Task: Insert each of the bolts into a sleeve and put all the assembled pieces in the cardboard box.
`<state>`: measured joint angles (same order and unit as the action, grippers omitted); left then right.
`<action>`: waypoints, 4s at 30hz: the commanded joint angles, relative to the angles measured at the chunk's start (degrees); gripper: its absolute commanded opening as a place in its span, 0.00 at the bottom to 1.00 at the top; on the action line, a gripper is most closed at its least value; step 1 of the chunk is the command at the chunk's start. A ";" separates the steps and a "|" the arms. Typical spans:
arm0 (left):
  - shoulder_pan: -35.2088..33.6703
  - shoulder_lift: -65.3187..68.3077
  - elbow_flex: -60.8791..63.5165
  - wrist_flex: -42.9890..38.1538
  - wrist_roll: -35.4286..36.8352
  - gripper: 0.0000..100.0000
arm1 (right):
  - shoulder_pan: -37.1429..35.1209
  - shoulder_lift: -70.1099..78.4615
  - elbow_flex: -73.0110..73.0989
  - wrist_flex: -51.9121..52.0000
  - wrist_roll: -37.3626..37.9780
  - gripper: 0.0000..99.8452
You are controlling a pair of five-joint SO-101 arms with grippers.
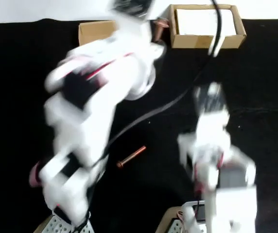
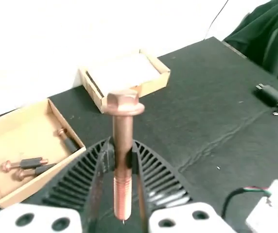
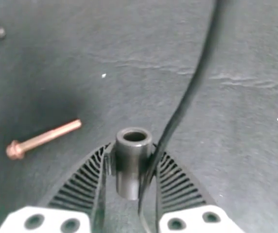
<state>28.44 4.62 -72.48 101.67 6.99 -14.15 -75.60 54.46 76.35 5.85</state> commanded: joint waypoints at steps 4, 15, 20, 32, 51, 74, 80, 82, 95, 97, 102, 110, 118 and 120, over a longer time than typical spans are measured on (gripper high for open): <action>0.40 -32.13 35.82 -0.44 -0.62 0.01 | -6.81 -28.00 16.57 -3.82 -0.53 0.01; 0.31 -76.88 100.53 -29.01 -0.53 0.01 | -16.92 -27.56 35.30 -30.90 -8.97 0.01; -0.92 -83.47 124.79 -52.22 -0.44 0.01 | -20.88 -27.56 44.44 -46.11 -16.09 0.01; 0.31 -63.25 118.02 -61.01 3.87 0.01 | -21.41 -27.56 48.75 -56.75 -15.91 0.01; -0.22 -39.96 106.15 -61.19 11.16 0.01 | -21.32 -27.56 48.48 -56.92 -16.18 0.01; 0.31 -45.49 98.42 -50.55 11.25 0.01 | -21.23 -27.56 48.92 -56.84 -16.26 0.01; 0.31 -46.37 101.76 -50.55 11.25 0.01 | -21.23 -27.56 48.92 -56.84 -16.26 0.01; 0.31 -46.37 101.93 -50.64 11.25 0.01 | -21.23 -27.56 48.92 -56.84 -16.26 0.01; 4.53 -45.93 102.29 -53.54 10.99 0.01 | -21.14 -27.56 48.92 -56.84 -16.26 0.01; 4.35 -45.93 102.73 -53.54 10.99 0.01 | -21.14 -27.56 48.92 -56.84 -16.26 0.01; 3.91 -46.02 105.63 -53.71 10.90 0.01 | -21.14 -27.56 48.92 -56.84 -16.26 0.01; 0.75 -46.02 105.98 -53.54 10.90 0.01 | -21.14 -27.56 48.92 -56.75 -16.26 0.01; 1.19 -46.37 105.63 -50.81 9.67 0.01 | -19.03 -27.12 48.57 -56.57 -16.26 0.01; 1.36 -46.46 105.63 -49.14 5.89 0.01 | -18.68 -27.12 48.57 -56.57 -16.26 0.01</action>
<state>30.29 -40.13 33.63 50.42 16.40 -34.73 -102.68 96.13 21.05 -9.71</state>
